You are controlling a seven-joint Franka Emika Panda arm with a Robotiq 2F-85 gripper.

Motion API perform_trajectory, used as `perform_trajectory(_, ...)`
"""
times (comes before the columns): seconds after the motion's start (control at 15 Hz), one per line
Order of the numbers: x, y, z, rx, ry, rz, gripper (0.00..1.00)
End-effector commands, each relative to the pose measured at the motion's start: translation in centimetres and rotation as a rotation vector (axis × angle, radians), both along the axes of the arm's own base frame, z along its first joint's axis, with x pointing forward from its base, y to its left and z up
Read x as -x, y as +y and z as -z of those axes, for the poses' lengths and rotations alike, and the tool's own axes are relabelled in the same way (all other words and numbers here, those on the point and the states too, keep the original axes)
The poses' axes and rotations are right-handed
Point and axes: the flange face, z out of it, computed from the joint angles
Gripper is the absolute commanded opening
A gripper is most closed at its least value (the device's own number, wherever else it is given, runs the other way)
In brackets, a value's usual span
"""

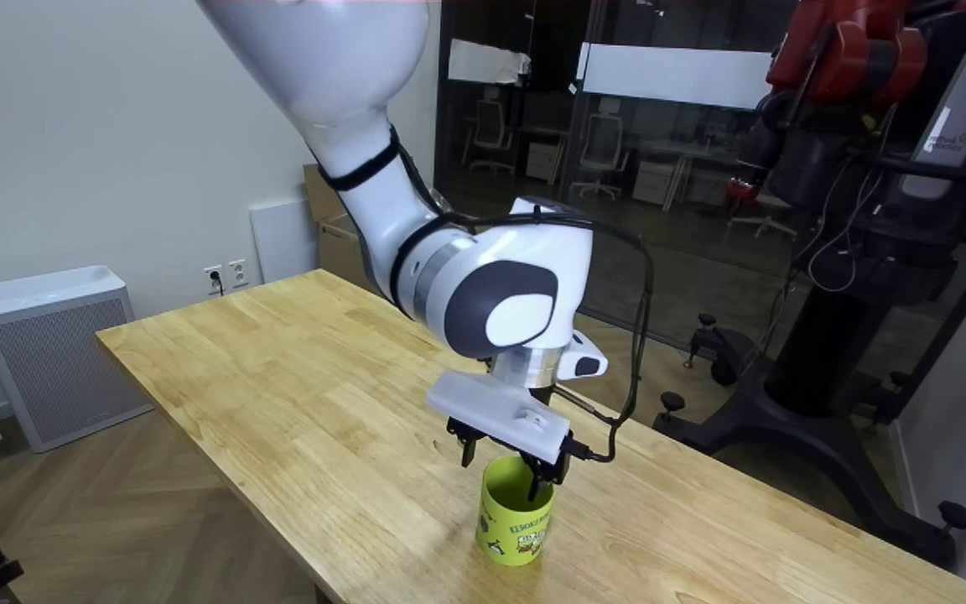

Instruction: Move the mug backwards

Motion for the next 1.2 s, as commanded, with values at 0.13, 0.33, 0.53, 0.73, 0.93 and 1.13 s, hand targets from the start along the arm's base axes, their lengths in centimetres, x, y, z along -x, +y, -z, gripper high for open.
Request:
perform_trajectory(0.13, -1.8, -0.2, 0.7, -0.017, 0.013, 0.016, 0.53)
perform_trajectory(0.33, -2.0, 0.0, 0.4, -0.003, 0.012, 0.024, 0.33)
perform_trajectory(0.53, -2.0, 0.1, 0.0, 0.004, 0.019, 0.037, 0.13)
perform_trajectory(0.73, -1.9, 0.6, 0.0, 0.002, 0.051, 0.056, 0.00)
perform_trajectory(0.93, -2.2, 1.7, -0.7, 0.009, 0.070, 0.058, 0.03)
perform_trajectory(1.13, -2.8, 4.0, -1.4, 0.021, 0.087, 0.042, 0.03)
